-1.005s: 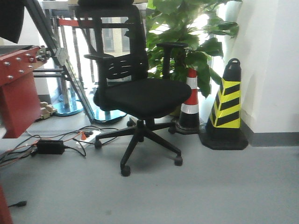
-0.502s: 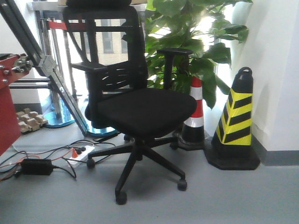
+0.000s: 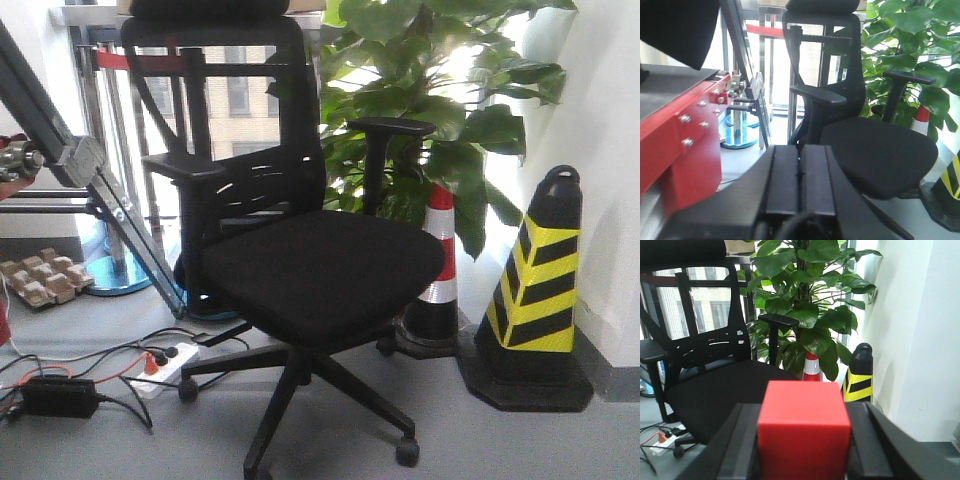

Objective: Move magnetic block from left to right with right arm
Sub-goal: 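Drive the base toward the office chair and traffic cones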

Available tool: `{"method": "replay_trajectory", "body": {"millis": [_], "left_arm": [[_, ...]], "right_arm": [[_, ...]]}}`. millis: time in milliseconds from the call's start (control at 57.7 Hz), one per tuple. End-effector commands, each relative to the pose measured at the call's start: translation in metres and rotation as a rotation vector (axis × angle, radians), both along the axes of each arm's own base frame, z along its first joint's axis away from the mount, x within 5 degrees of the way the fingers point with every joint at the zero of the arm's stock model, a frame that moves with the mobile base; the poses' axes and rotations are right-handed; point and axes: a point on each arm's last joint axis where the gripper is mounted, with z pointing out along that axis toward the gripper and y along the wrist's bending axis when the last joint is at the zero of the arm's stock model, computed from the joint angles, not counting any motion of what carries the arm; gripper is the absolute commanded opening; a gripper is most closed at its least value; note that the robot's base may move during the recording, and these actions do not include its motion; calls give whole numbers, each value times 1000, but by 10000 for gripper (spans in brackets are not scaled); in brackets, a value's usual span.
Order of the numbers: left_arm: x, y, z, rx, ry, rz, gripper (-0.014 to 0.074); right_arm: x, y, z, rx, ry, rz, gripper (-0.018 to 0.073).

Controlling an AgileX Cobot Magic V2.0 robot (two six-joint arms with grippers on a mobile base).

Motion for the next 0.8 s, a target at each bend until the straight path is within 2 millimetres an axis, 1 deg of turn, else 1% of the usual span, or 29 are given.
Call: {"method": "replay_trajectory", "body": {"millis": [0, 780], "left_arm": [[-1, 0, 5, -13, -84, 4, -126], [-1, 0, 5, -13, -84, 4, -126]], "right_arm": [[-1, -1, 18, -11, -111, -12, 319], [-1, -1, 18, -11, -111, -12, 319]]}}
